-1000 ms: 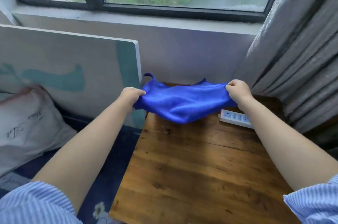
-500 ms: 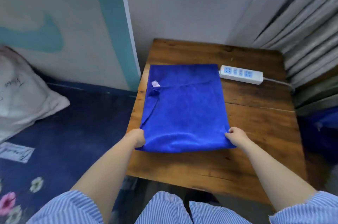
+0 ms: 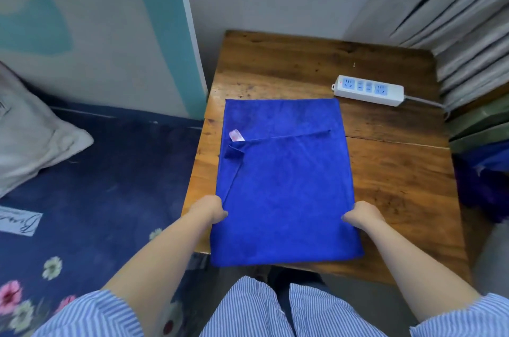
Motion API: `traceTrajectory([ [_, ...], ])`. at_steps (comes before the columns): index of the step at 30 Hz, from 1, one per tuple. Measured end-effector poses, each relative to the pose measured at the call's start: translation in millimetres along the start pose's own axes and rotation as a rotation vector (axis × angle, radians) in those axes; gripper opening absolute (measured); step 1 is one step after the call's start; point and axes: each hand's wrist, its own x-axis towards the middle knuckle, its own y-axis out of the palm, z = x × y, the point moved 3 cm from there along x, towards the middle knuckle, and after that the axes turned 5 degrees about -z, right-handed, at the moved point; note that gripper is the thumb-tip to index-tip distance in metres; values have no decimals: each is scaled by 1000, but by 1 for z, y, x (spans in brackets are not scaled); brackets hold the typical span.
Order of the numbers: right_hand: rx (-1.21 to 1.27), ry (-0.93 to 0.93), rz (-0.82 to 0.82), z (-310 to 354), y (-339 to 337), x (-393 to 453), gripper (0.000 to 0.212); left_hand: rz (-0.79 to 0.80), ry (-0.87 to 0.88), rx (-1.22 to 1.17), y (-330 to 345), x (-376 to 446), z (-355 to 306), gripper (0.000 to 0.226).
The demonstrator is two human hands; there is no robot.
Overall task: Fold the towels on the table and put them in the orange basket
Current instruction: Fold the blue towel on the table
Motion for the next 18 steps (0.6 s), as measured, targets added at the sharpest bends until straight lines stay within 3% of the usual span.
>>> traceTrajectory([
  [3,97,-57,-181,23,-26,13,7,-173,18,-198,-26,13,-18,30],
  [5,109,-134,-264,41,-46,27,23,-227,15,-339,-38,21,-34,46],
  [10,112,-420,-297,89,-77,51,41,-469,-120,-650,-63,43,-63,56],
  [14,87,-520,-309,109,-84,70,49,-513,-326,-763,-67,62,-69,65],
  [16,16,-520,-295,115,-86,80,51,-496,-394,-768,-69,69,-66,56],
  [18,-72,-529,-285,118,-86,89,50,-461,-406,-785,-72,76,-60,31],
])
